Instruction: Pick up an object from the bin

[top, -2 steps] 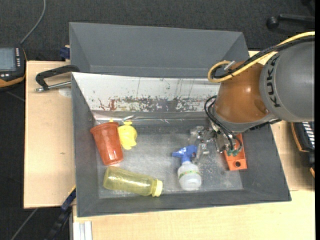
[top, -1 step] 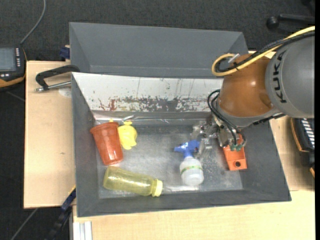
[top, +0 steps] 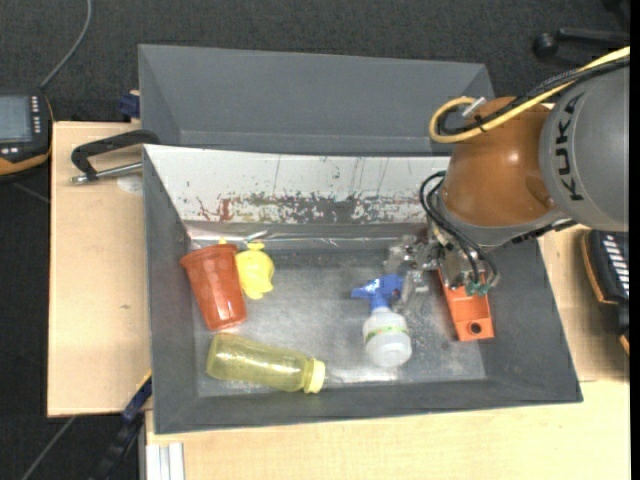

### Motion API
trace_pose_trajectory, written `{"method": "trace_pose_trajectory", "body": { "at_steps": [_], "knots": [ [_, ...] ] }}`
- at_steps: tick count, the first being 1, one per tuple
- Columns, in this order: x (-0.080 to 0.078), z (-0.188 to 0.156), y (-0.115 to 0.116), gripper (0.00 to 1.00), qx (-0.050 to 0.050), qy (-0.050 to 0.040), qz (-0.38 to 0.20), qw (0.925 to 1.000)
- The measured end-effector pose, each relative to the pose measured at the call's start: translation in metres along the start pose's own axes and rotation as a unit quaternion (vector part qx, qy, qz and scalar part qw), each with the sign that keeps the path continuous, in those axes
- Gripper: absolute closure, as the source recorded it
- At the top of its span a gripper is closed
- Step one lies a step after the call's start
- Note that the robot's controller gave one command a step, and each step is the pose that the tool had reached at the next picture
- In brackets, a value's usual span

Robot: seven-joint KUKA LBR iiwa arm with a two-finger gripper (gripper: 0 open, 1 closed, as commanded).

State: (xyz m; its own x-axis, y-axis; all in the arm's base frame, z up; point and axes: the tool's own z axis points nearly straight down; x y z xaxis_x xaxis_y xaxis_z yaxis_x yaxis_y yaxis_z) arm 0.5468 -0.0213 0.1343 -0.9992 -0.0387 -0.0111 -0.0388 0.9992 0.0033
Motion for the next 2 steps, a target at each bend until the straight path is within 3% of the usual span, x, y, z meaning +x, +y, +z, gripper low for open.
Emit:
{"method": "trace_pose_trajectory", "body": {
  "at_steps": [2],
  "knots": [
    [-0.0007,-0.0118,0.0002,1.00,0.000,-0.0012,0.000,1.0000]
  ]
}}
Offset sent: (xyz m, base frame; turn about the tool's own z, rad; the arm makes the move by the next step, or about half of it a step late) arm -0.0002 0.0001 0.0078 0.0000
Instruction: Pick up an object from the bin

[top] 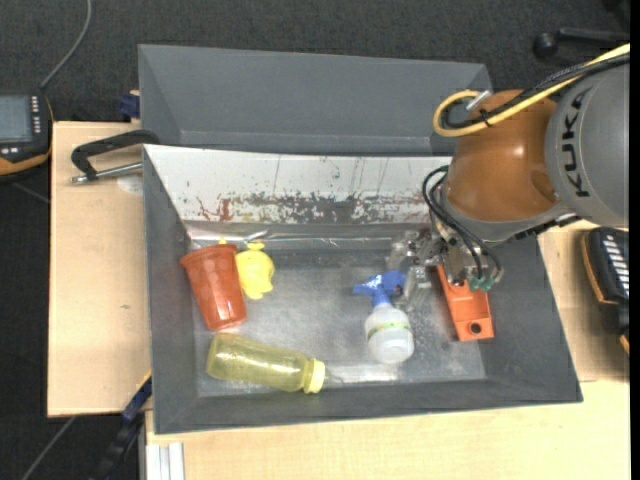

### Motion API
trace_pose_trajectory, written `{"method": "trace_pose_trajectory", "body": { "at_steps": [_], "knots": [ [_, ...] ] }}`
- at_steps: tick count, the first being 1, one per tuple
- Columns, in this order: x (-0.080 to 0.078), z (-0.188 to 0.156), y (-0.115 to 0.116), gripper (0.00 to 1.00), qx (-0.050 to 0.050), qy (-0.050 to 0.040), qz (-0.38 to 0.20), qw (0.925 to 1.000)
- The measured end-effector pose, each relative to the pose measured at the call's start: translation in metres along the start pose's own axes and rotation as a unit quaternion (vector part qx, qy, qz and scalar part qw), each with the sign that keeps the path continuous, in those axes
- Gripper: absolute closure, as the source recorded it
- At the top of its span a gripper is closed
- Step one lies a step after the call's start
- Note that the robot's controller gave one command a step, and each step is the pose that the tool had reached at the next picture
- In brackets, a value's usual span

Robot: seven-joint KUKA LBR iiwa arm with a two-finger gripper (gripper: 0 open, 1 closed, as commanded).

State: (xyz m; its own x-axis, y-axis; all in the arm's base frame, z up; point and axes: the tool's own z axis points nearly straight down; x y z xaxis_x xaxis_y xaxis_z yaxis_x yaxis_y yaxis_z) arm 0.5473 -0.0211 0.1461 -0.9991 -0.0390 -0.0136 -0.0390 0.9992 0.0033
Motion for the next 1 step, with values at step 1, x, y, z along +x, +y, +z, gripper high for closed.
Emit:
{"method": "trace_pose_trajectory", "body": {
  "at_steps": [1],
  "knots": [
    [-0.0001,-0.0060,0.0003,1.00,0.000,-0.0003,0.000,1.0000]
  ]
}}
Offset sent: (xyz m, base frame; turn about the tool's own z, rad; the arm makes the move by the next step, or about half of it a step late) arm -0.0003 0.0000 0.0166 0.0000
